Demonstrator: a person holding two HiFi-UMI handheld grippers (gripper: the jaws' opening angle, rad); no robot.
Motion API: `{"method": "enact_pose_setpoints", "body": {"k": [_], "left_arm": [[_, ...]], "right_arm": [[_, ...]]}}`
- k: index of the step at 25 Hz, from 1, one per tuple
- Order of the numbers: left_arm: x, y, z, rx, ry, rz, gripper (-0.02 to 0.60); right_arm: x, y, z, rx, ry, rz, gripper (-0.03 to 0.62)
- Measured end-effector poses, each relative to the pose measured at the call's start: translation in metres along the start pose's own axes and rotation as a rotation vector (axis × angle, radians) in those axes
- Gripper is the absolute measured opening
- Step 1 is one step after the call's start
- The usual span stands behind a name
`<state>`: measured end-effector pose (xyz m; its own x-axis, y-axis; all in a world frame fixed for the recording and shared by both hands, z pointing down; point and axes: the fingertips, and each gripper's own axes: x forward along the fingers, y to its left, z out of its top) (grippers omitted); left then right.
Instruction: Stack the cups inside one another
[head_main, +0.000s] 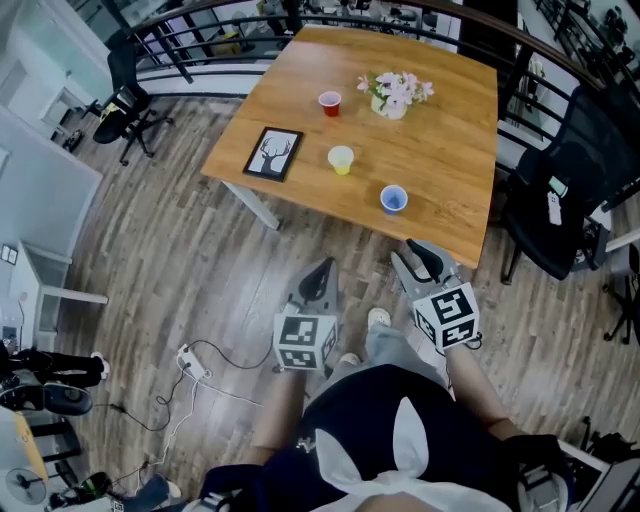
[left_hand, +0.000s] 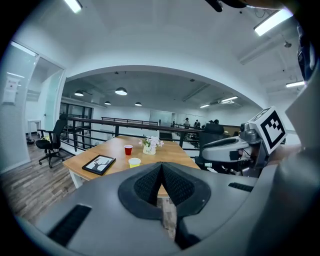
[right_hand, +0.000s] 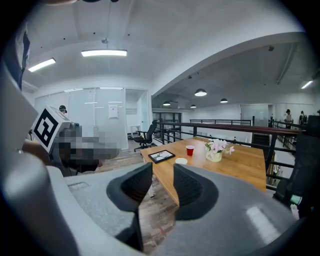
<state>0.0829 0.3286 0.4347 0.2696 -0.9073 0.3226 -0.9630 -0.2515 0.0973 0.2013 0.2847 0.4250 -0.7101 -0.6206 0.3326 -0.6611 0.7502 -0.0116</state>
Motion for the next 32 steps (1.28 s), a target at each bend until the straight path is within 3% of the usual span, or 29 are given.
{"method": "enact_pose_setpoints", "body": {"k": [7,16,21,32], "left_arm": [[0.032,0.005,0.009,0.026,0.009,0.001,0.018],[0.067,0.022,0.014,0.029,0.035,0.038,0.018],[0.084,0.033,0.012,0.025,0.056,0.074,0.018],[0.118,0.049,0.0,-0.019,0.11,0.119,0.018]], "right_arm": [[0.025,-0.034,-0.003,-0.016,0.054,0.024,0.235],[0.061,-0.076,-0.008,-0.026,0.094,0.027,0.269],[0.088,-0.087,-0.026,-0.046,0.167,0.081,0.325],[0.131,-0.119,-0.066,-0.066,0.274,0.109,0.351]]}}
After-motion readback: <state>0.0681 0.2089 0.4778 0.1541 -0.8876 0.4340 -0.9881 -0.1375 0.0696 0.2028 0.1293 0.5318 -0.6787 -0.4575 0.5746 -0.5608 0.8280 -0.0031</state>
